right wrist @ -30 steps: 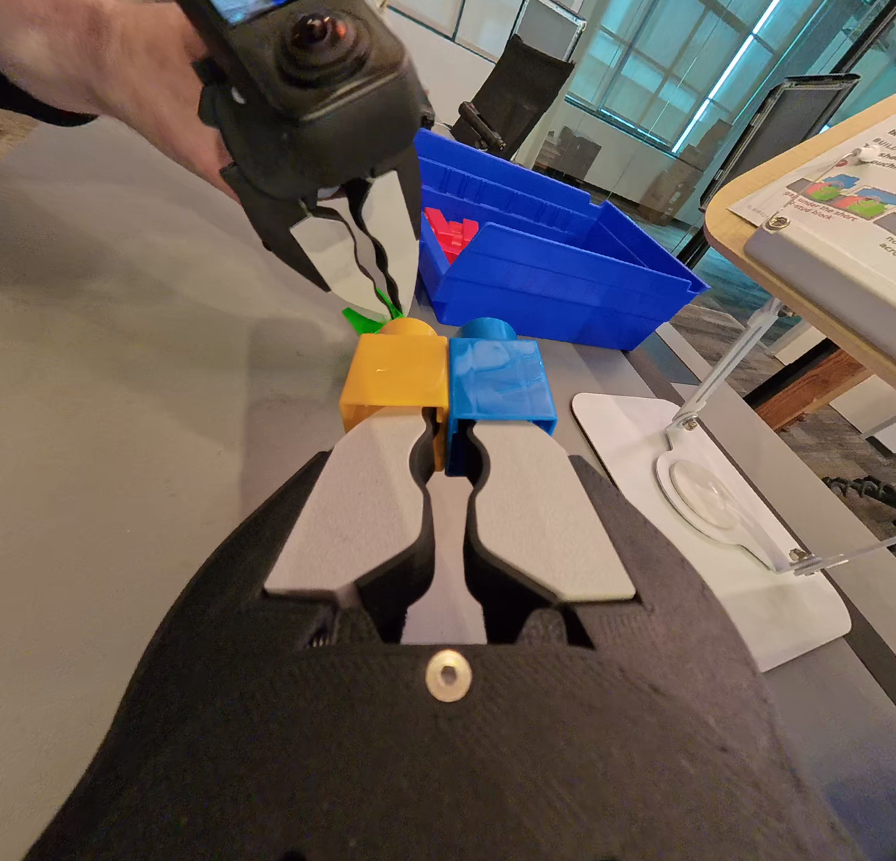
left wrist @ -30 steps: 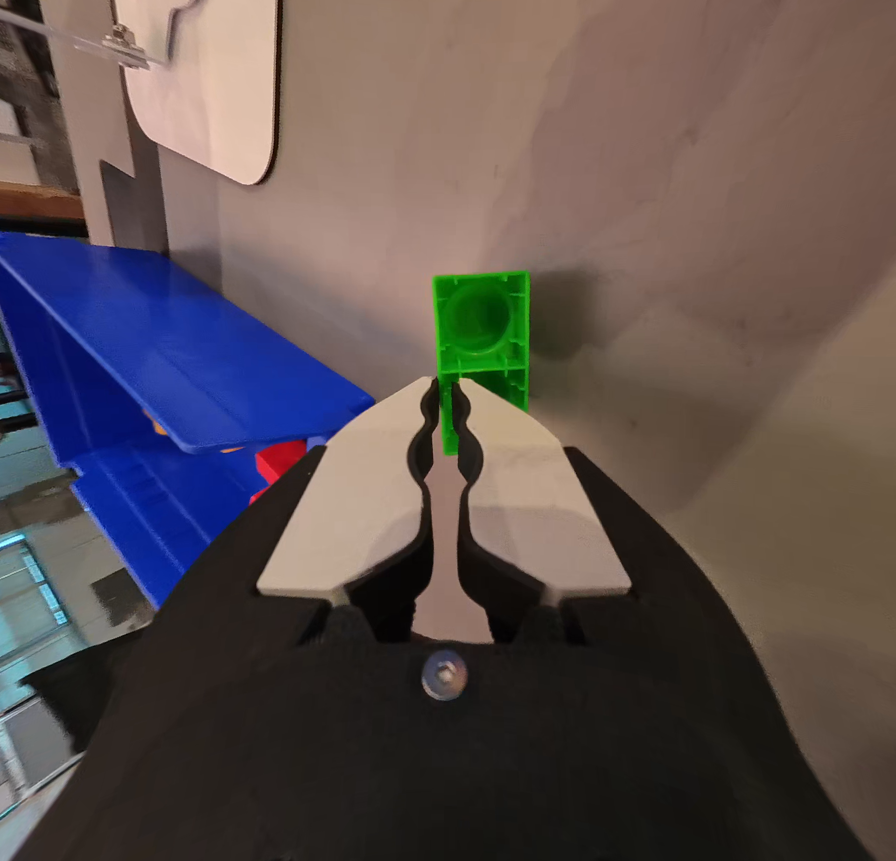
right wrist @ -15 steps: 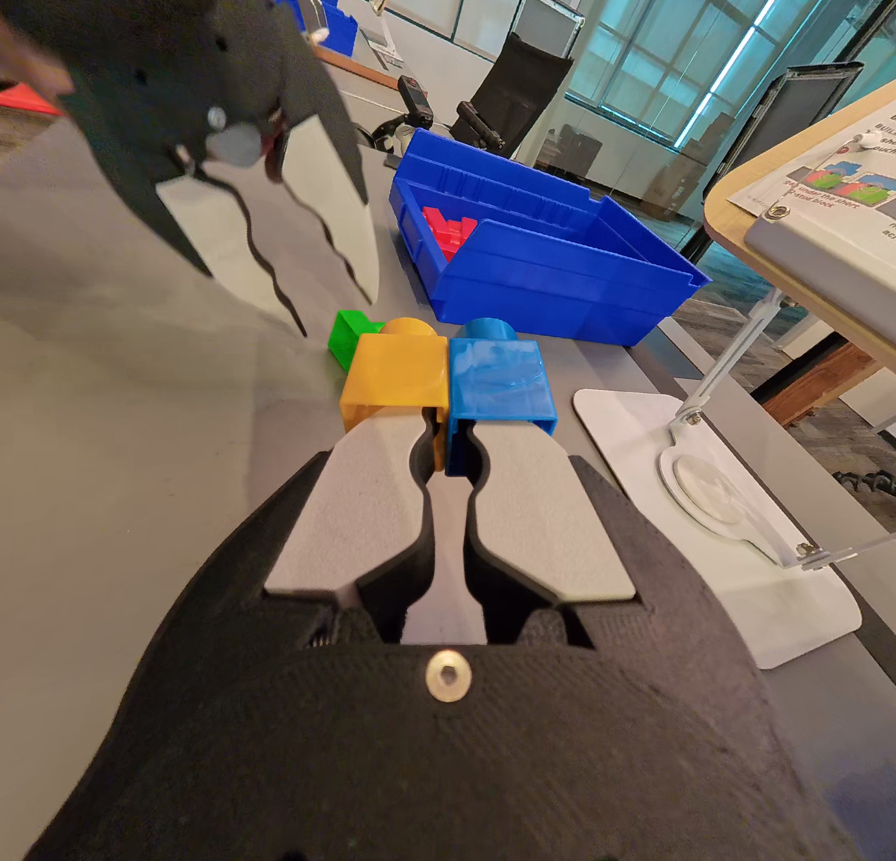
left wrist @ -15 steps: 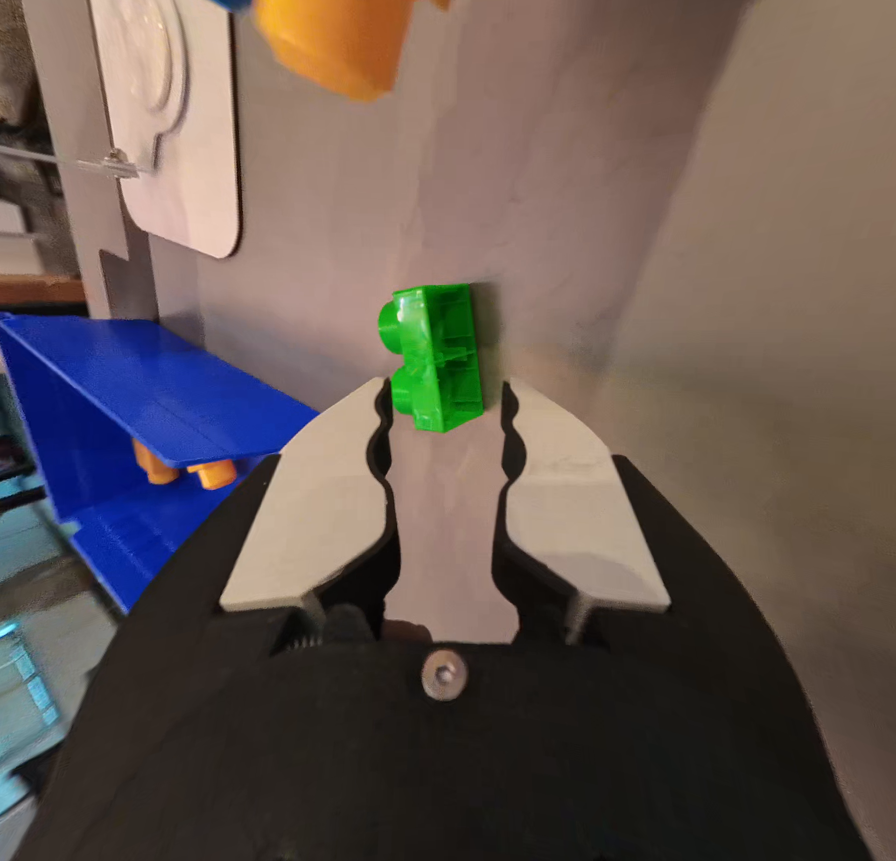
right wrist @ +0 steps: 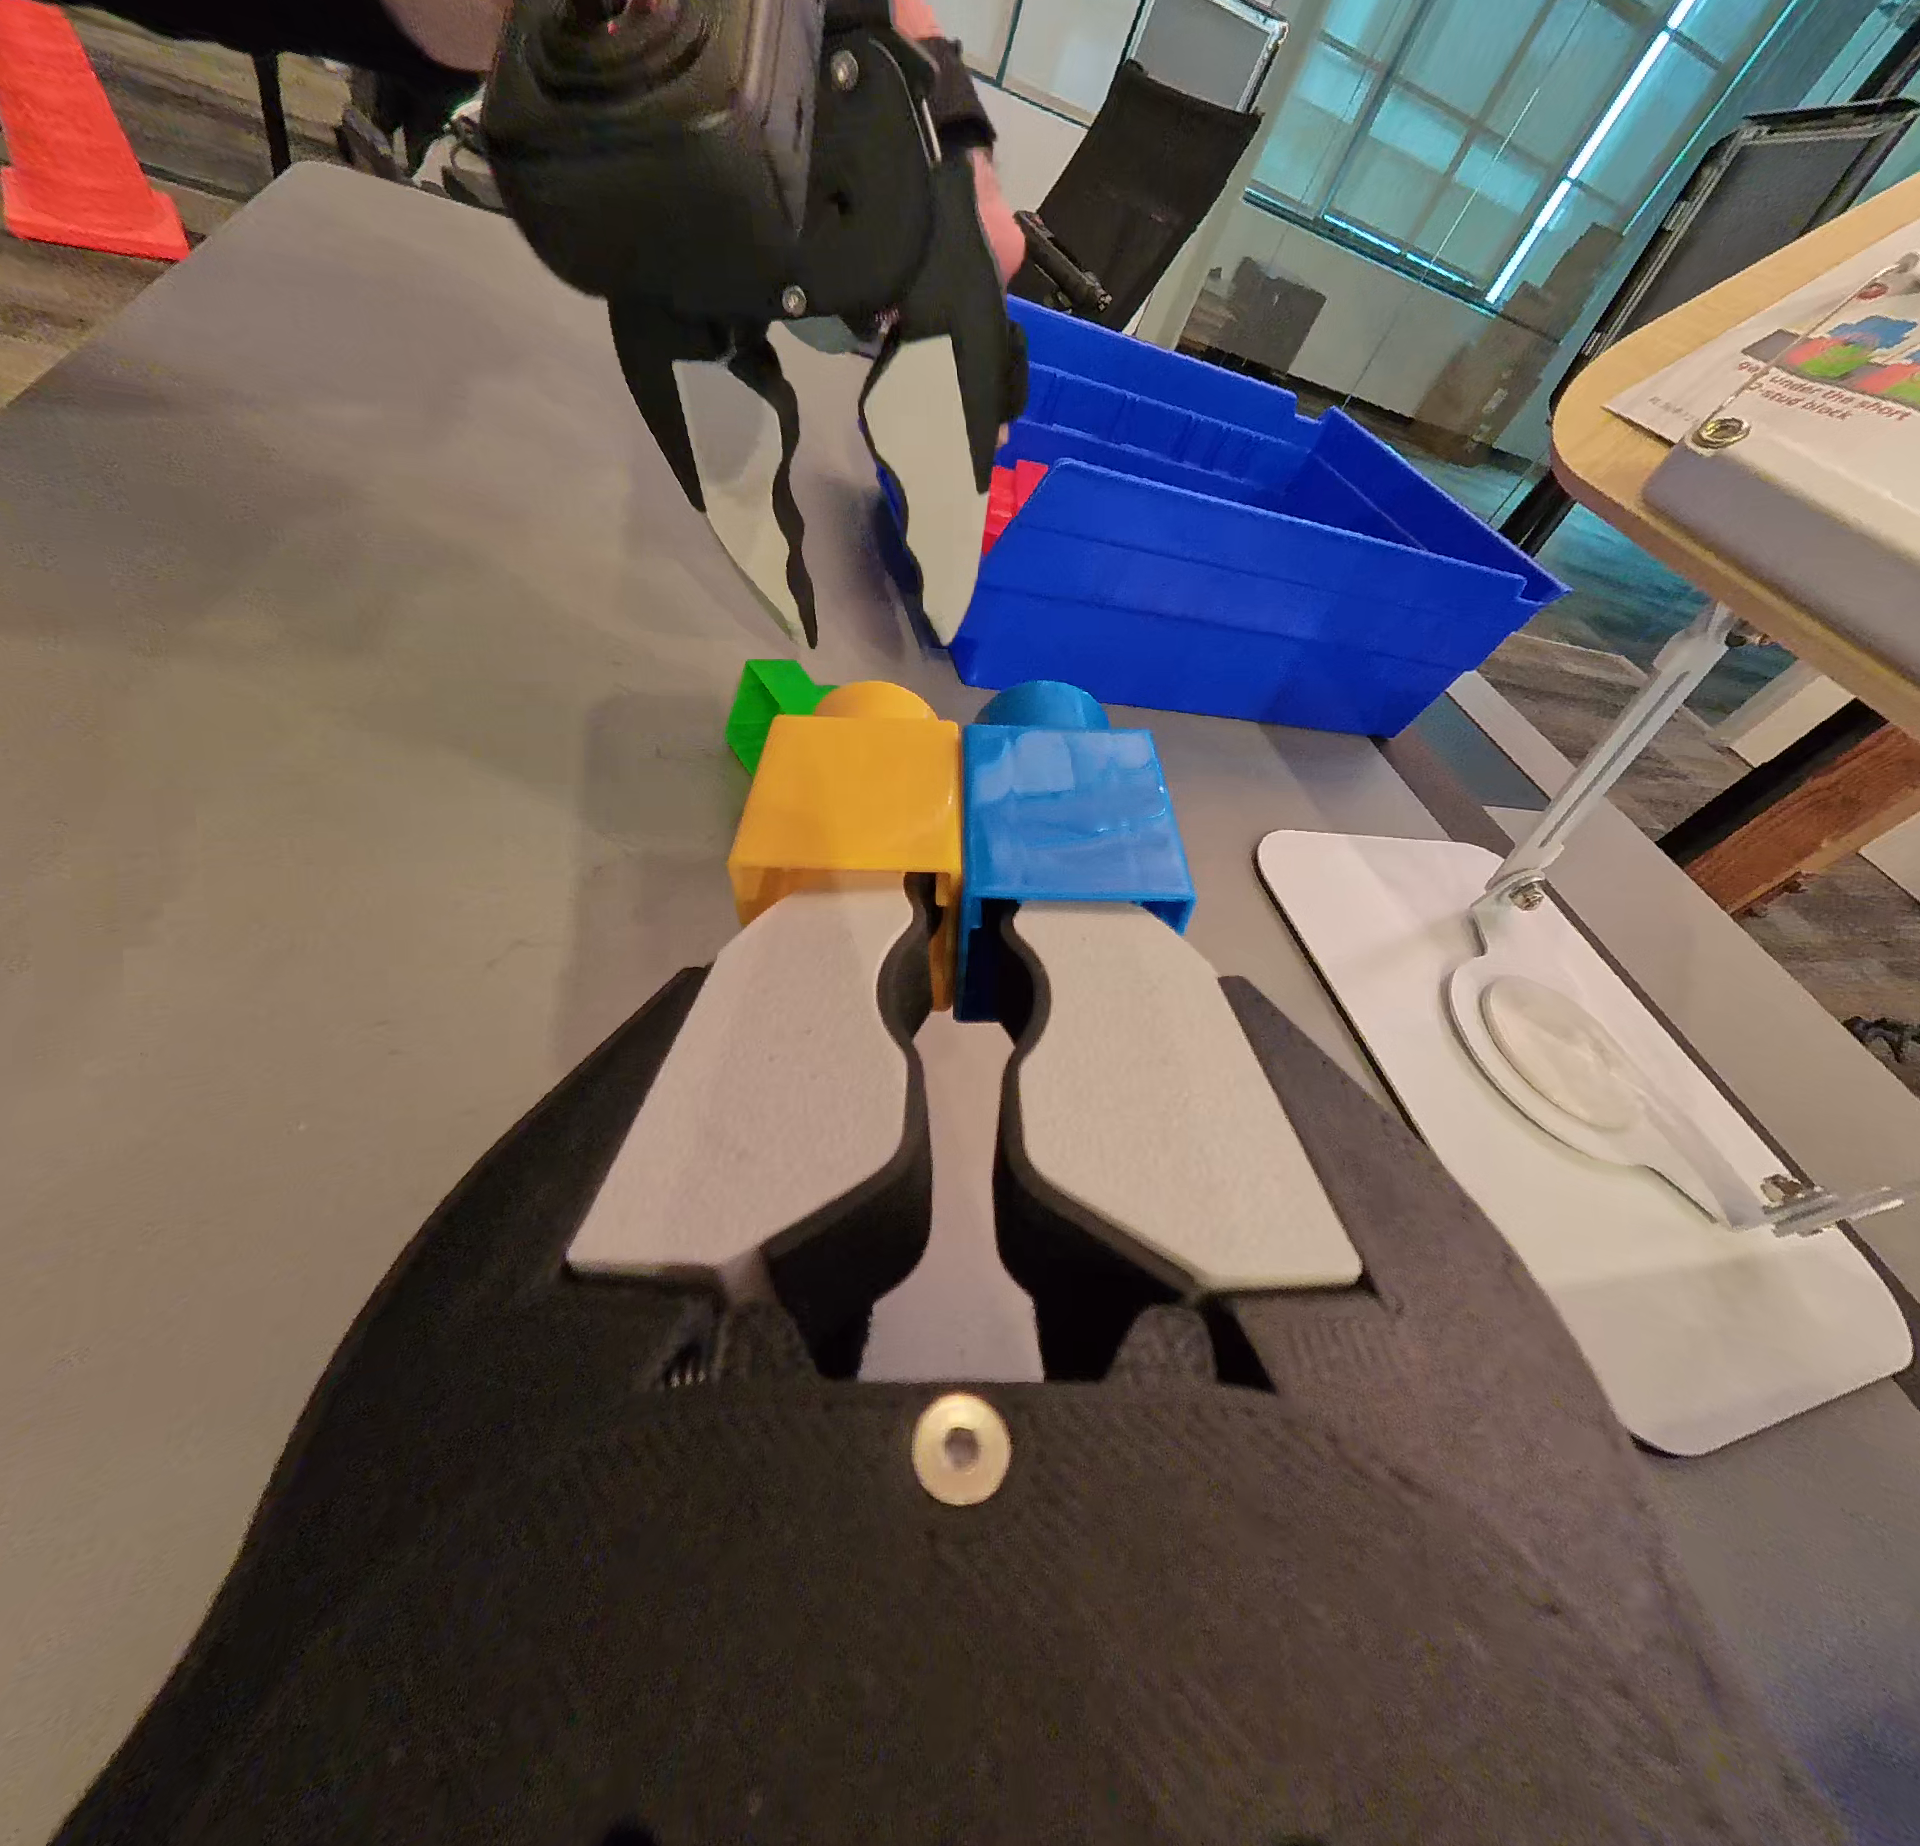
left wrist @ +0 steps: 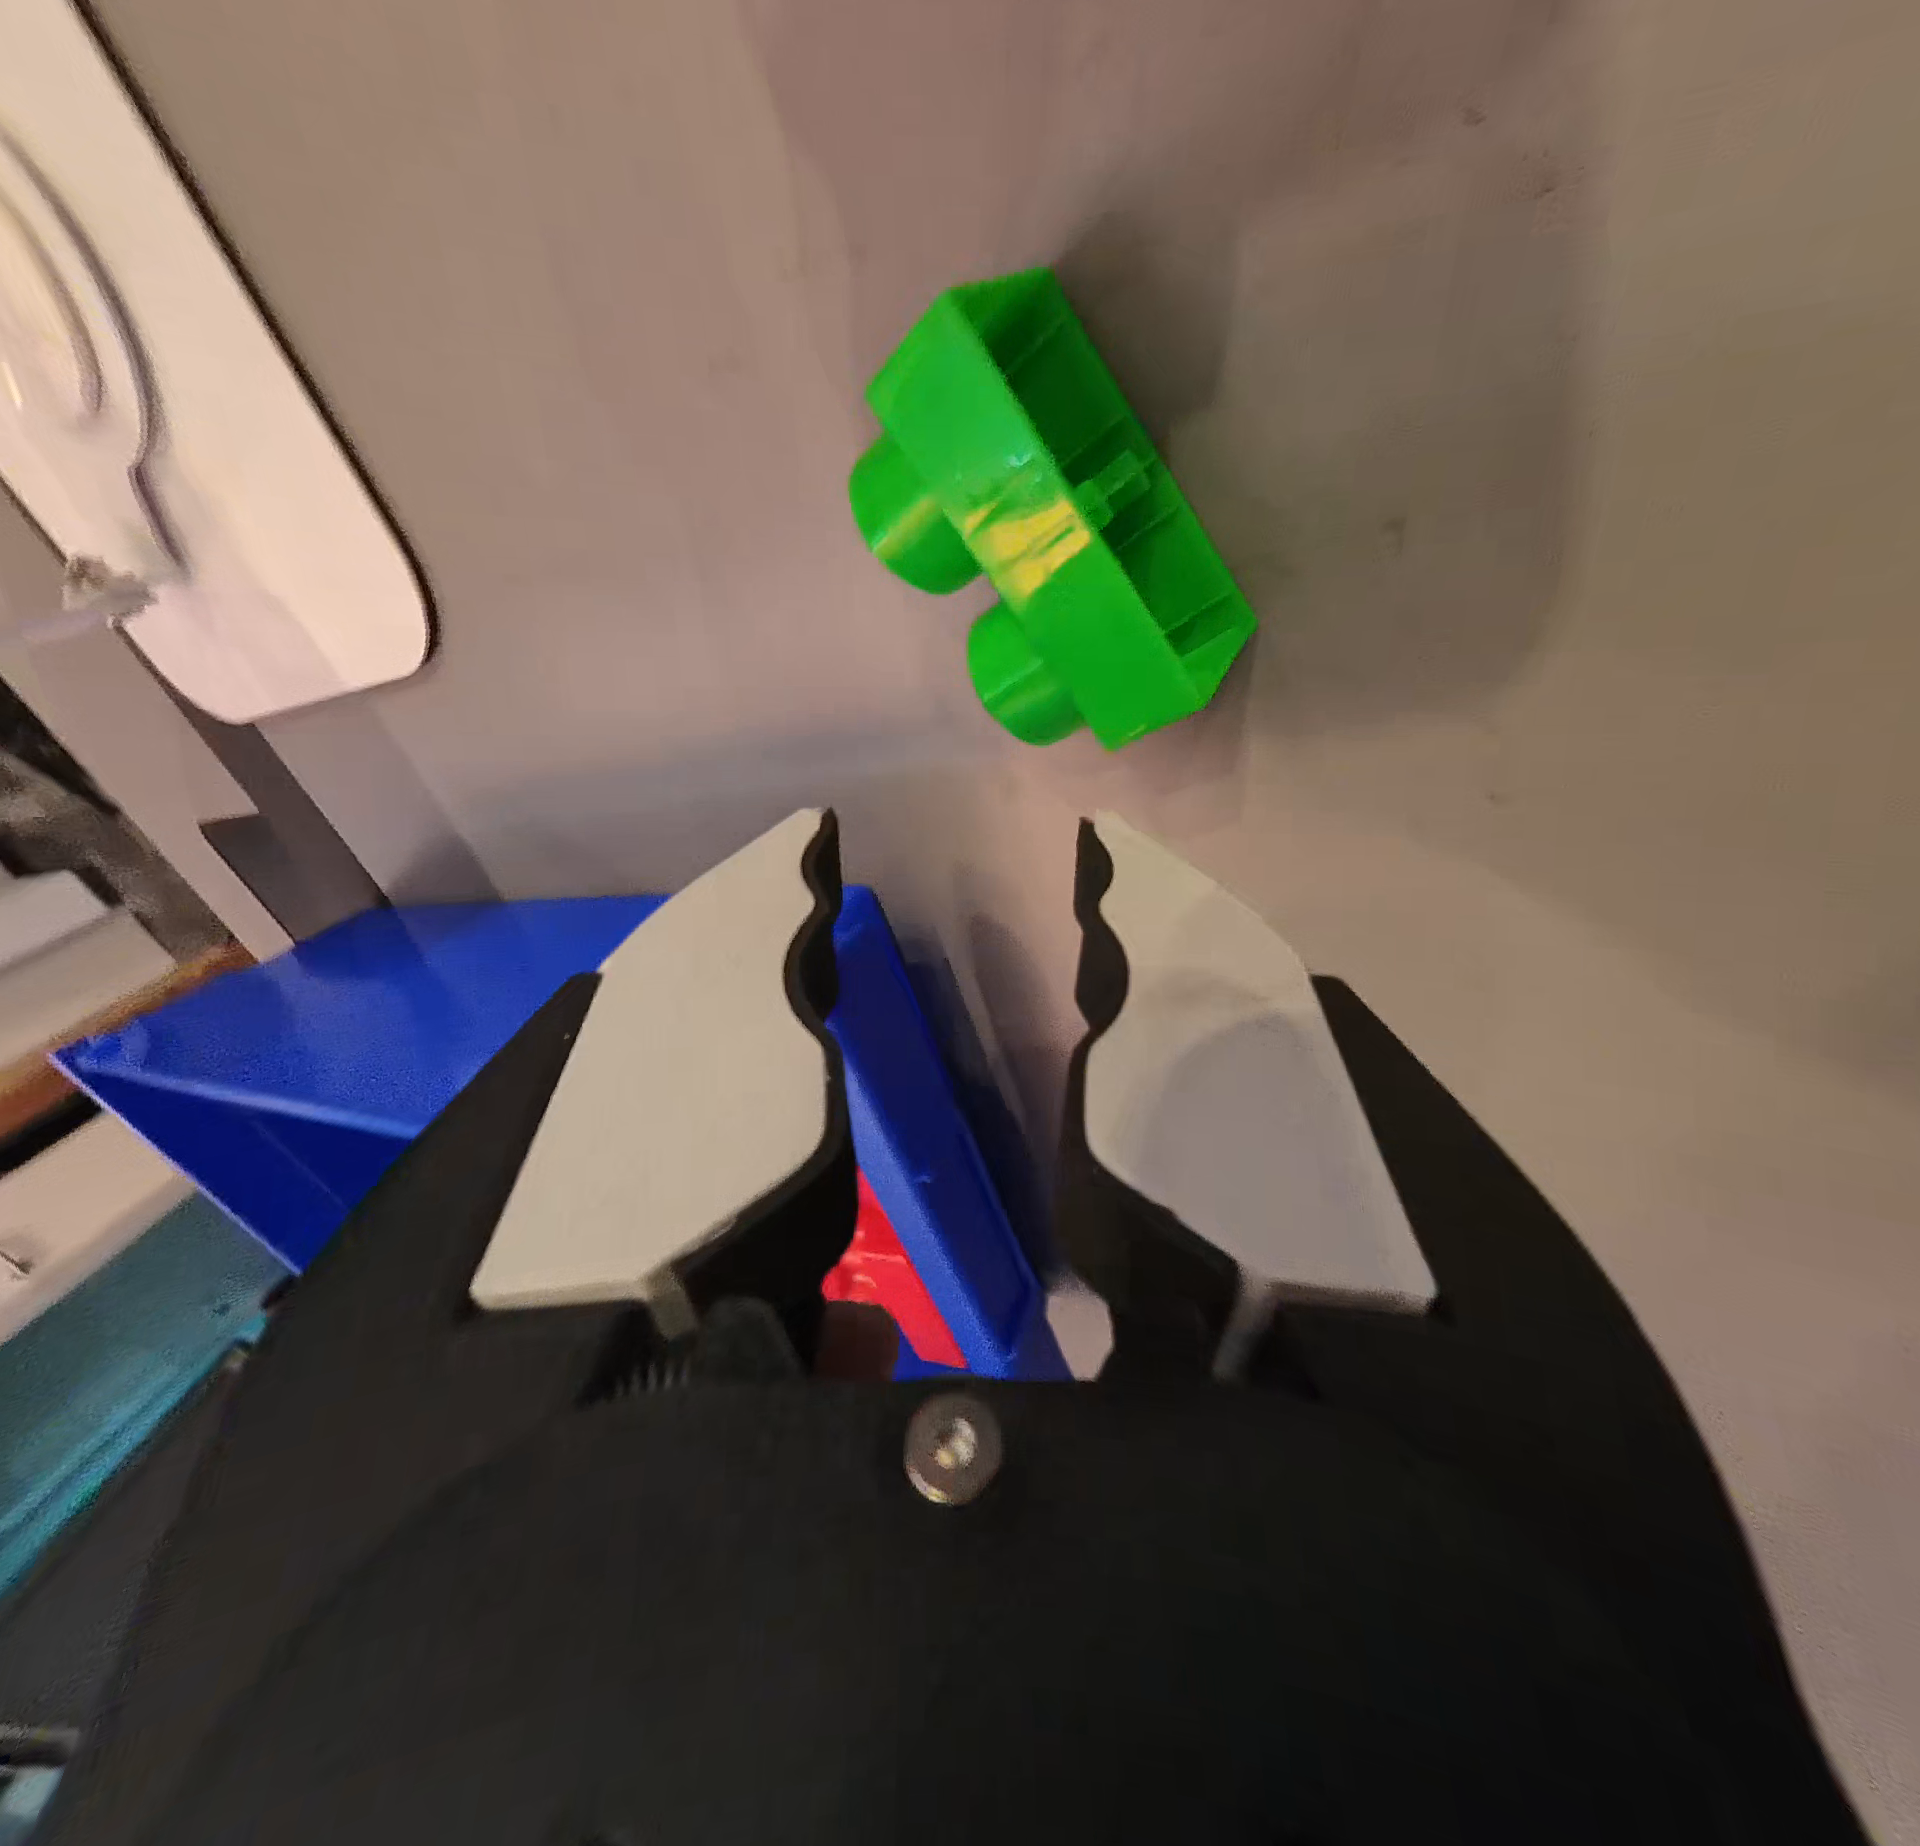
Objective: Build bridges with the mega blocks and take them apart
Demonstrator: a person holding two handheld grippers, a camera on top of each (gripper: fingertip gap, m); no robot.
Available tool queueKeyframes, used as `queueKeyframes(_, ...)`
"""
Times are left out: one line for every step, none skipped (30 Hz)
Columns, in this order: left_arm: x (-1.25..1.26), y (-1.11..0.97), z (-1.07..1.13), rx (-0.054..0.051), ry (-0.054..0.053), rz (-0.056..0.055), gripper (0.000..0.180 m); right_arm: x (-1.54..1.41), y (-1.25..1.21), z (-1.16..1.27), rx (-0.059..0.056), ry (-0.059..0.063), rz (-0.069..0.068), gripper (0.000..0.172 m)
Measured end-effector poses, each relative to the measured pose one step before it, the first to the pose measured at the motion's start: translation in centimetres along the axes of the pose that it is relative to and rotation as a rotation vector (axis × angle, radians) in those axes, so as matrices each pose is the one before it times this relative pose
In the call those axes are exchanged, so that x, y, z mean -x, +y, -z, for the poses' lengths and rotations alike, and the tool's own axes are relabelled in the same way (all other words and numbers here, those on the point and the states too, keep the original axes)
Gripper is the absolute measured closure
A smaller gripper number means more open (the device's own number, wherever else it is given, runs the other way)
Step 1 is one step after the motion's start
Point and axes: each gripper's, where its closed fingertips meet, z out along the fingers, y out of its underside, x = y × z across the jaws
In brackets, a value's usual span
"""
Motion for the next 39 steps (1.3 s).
queueKeyframes(0.022, -0.183, -0.301, 0.0003, 0.0071, -0.0269, 0.138, -0.001, 0.021, -0.006, 0.0006, -0.0007, -0.0007, 0.165)
queueKeyframes(-0.026, -0.101, -0.328, 0.0013, 0.0117, -0.0143, 0.137, -0.008, 0.003, 0.003, -0.0002, -0.0003, 0.0, 0.165)
queueKeyframes(-0.17, -0.188, -0.314, -0.0055, 0.0204, -0.0038, 0.136, 0.007, -0.014, 0.007, -0.0006, -0.0008, -0.0004, 0.165)
queueKeyframes(-0.192, -0.169, -0.268, -0.0036, 0.0171, -0.0014, 0.136, 0.003, -0.012, 0.013, -0.0003, -0.0002, 0.0004, 0.165)
queueKeyframes(-0.025, -0.129, -0.206, -0.0001, -0.0004, -0.0031, 0.137, 0.009, 0.018, 0.009, 0.0004, -0.0007, 0.0001, 0.165)
queueKeyframes(-0.106, -0.23, -0.137, -0.0077, 0.0012, -0.0009, 0.137, 0.017, 0.014, 0.0, 0.0004, -0.0011, 0.0, 0.165)
queueKeyframes(-0.08, -0.375, -0.034, -0.0161, 0.0019, 0.011, 0.137, 0.019, 0.019, 0.01, 0.0005, -0.0015, 0.0, 0.165)
queueKeyframes(-0.003, -0.426, 0.037, -0.0189, -0.0032, 0.0188, 0.137, 0.014, 0.031, -0.008, 0.0007, -0.0016, -0.0006, 0.165)
queueKeyframes(-0.033, -0.388, 0.074, -0.0154, -0.0041, 0.0137, 0.137, 0.005, 0.031, -0.006, 0.0002, -0.0014, -0.0015, 0.165)
queueKeyframes(-0.129, -0.349, 0.104, -0.0118, -0.0029, 0.0058, 0.137, -0.001, 0.025, -0.002, -0.0004, -0.0009, -0.002, 0.165)
queueKeyframes(-0.25, -0.448, 0.124, -0.0166, 0.003, 0.007, 0.137, -0.028, 0.01, 0.006, -0.0006, -0.0002, -0.0021, 0.165)
queueKeyframes(-0.271, -0.594, 0.11, -0.0249, 0.0035, 0.0152, 0.137, -0.024, -0.007, 0.014, -0.0009, 0.0002, -0.0013, 0.165)
queueKeyframes(-0.364, -0.654, 0.076, -0.0278, 0.007, 0.0155, 0.135, -0.038, 0.005, 0.023, -0.0003, 0.0003, -0.0013, 0.165)
queueKeyframes(-0.381, -0.668, 0.062, -0.0268, 0.0048, 0.0074, 0.135, -0.042, 0.002, 0.017, -0.0007, 0.0003, -0.0019, 0.165)
queueKeyframes(-0.181, -0.625, 0.067, -0.0222, -0.0083, 0.0046, 0.134, -0.03, 0.005, 0.016, -0.001, 0.0005, -0.0023, 0.165)
queueKeyframes(0.015, -0.567, 0.138, -0.0214, -0.0123, 0.0099, 0.131, -0.05, 0.01, 0.021, -0.0001, 0.0006, -0.0015, 0.165)
queueKeyframes(-0.022, -0.659, 0.213, -0.0372, 0.0035, 0.0216, 0.127, -0.032, 0.016, 0.013, 0.0004, 0.0007, -0.0003, 0.165)
queueKeyframes(0.107, -0.639, 0.269, -0.0476, 0.0072, 0.0328, 0.126, -0.03, 0.008, 0.028, 0.0004, 0.0007, -0.0002, 0.165)
queueKeyframes(0.174, -0.308, 0.156, -0.037, 0.0093, 0.0343, 0.123, -0.036, 0.011, 0.017, -0.0002, 0.0009, -0.0006, 0.165)
queueKeyframes(0.291, 0.23, -0.055, -0.0095, 0.0071, 0.0316, 0.116, -0.02, -0.001, 0.006, -0.0003, -0.0004, -0.0016, 0.165)
queueKeyframes(0.44, 0.645, -0.181, 0.0133, -0.0001, 0.0293, 0.108, 0.009, 0.007, 0.006, 0.0002, -0.0012, -0.0009, 0.165)
queueKeyframes(0.476, 0.668, -0.214, 0.009, -0.0044, 0.0224, 0.104, 0.019, 0.012, -0.008, 0.0005, -0.001, 0.0001, 0.165)
queueKeyframes(0.346, 0.513, -0.237, 0.0018, 0.0022, 0.0166, 0.099, 0.038, -0.002, -0.019, 0.0002, -0.0009, 0.0007, 0.165)
queueKeyframes(0.233, 0.402, -0.225, 0.0031, 0.0056, 0.013, 0.094, 0.049, -0.01, -0.005, 0.0001, -0.0018, 0.0011, 0.165)
queueKeyframes(0.115, 0.315, -0.207, 0.0083, 0.0089, 0.0043, 0.091, 0.053, -0.004, -0.021, 0.0, -0.0023, 0.0009, 0.165)
queueKeyframes(-0.071, 0.101, -0.205, 0.0037, 0.0147, -0.0116, 0.089, 0.049, 0.016, -0.02, 0.0003, -0.0027, -0.0003, 0.165)
queueKeyframes(-0.164, -0.085, -0.177, -0.0027, 0.0145, -0.0263, 0.089, 0.06, 0.016, -0.032, 0.0004, -0.0036, -0.001, 0.165)
queueKeyframes(-0.056, -0.021, -0.196, 0.0062, 0.0078, -0.0282, 0.089, 0.044, 0.017, -0.031, 0.0005, -0.0027, -0.0004, 0.165)
queueKeyframes(-0.119, 0.001, -0.228, 0.0094, 0.0153, -0.0225, 0.088, 0.05, 0.013, -0.024, 0.0005, -0.002, 0.0001, 0.165)
queueKeyframes(-0.103, -0.045, -0.219, 0.0041, 0.0194, -0.0165, 0.087, 0.031, 0.009, -0.01, 0.0002, -0.0021, 0.0003, 0.165)
queueKeyframes(-0.028, -0.13, -0.091, -0.0042, 0.0197, -0.0069, 0.088, 0.029, 0.006, -0.006, 0.0001, -0.0012, 0.0002, 0.165)
queueKeyframes(-0.01, 0.038, -0.12, 0.0057, 0.0202, -0.0043, 0.089, -0.01, 0.006, 0.001, -0.0001, -0.0006, -0.0005, 0.165)
queueKeyframes(-0.169, -0.024, -0.101, 0.0004, 0.0295, -0.0027, 0.091, -0.003, 0.026, 0.006, 0.0003, -0.0012, -0.0017, 0.165)
queueKeyframes(-0.135, -0.053, -0.075, -0.0012, 0.0228, -0.0076, 0.093, -0.002, 0.028, -0.007, 0.0001, -0.0027, -0.0029, 0.165)
queueKeyframes(-0.201, -0.087, -0.077, -0.0046, 0.0236, -0.0061, 0.097, 0.009, 0.013, 0.002, -0.0011, -0.0024, -0.0029, 0.165)
queueKeyframes(-0.407, -0.081, -0.079, -0.0037, 0.0377, 0.002, 0.105, 0.019, 0.01, -0.007, 0.0, -0.0031, -0.0026, 0.165)
queueKeyframes(-0.136, -0.089, -0.074, -0.0025, 0.0187, 0.0064, 0.108, 0.031, 0.016, -0.008, 0.0002, -0.0028, -0.0014, 0.165)
queueKeyframes(-0.002, -0.179, -0.065, -0.0092, 0.0042, 0.0033, 0.108, 0.039, 0.02, -0.023, 0.0005, -0.0025, -0.0006, 0.165)
queueKeyframes(0.013, -0.148, -0.044, -0.0097, 0.0004, 0.0, 0.108, 0.043, 0.027, -0.031, 0.0011, -0.0032, -0.0007, 0.165)
